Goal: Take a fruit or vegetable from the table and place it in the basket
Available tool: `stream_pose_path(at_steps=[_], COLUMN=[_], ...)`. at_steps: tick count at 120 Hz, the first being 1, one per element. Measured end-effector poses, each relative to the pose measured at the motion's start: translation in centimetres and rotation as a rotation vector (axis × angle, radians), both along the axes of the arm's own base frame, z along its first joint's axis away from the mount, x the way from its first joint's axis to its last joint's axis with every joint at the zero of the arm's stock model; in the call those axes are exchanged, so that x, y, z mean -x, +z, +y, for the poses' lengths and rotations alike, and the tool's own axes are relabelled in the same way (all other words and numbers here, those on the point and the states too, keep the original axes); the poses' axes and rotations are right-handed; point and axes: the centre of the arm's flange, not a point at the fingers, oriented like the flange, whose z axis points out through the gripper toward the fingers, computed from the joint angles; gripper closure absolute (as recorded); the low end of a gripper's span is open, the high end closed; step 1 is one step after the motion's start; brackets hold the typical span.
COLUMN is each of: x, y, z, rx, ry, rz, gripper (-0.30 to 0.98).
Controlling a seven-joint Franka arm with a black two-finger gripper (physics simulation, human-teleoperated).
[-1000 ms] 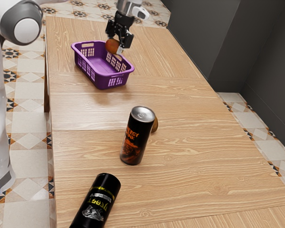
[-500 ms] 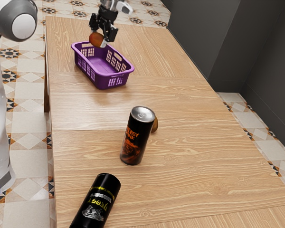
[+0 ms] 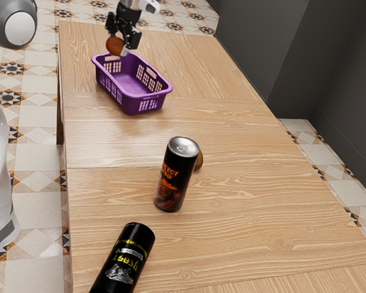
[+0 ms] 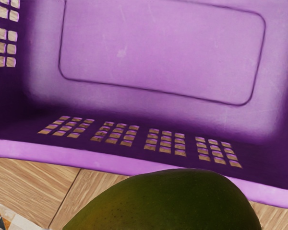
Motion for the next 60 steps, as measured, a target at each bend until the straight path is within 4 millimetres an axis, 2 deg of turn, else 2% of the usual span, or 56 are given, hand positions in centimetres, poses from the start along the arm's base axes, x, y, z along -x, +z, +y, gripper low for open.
stream_pose_path(at_steps=[28, 60], x=[-0.5, -1.6], y=[-2.6, -4.1], z=[1.3, 2.8], rx=[-0.069, -0.11], ry=[-0.039, -0.054], rz=[-0.05, -0.092], gripper=[0.25, 0.25])
